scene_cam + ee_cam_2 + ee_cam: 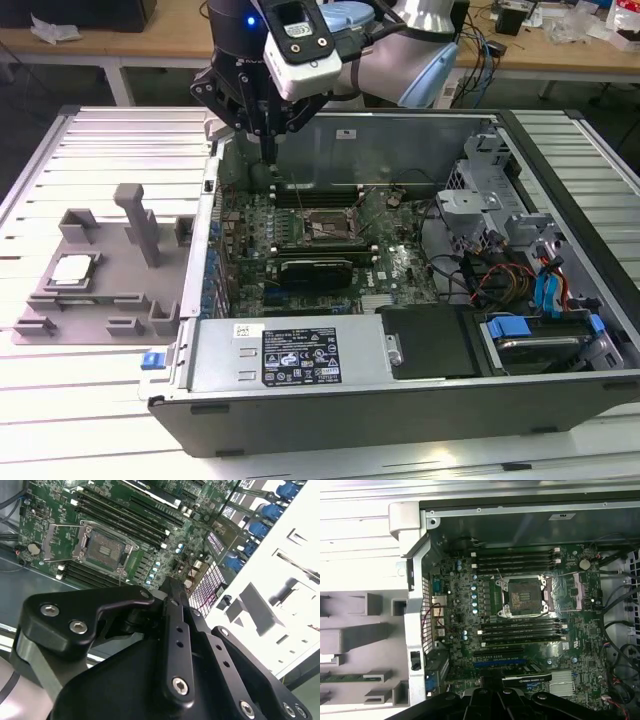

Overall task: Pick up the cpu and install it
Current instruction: 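Reach for the cpu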

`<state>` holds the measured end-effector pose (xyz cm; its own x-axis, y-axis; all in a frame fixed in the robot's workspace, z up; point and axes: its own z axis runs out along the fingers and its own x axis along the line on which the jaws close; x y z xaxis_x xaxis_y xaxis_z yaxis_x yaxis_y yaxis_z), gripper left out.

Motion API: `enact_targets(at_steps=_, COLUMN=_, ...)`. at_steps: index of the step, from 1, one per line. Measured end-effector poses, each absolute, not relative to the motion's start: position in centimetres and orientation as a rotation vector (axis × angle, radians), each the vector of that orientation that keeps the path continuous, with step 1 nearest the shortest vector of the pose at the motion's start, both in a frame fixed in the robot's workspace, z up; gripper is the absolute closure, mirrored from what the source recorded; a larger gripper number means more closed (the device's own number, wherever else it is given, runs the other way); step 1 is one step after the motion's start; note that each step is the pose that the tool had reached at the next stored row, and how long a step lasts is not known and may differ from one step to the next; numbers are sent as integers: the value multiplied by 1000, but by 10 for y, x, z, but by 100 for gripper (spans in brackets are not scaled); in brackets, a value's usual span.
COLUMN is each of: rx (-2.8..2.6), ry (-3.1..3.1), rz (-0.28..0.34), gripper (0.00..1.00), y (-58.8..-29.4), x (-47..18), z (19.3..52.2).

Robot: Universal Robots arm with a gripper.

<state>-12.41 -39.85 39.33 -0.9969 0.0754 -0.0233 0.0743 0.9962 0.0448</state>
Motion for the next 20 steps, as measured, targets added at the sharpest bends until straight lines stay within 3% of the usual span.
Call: enact_targets(at_steps=20, rx=117, ry=3114, rz=68, gripper=89, y=-397, x=-159, z=393)
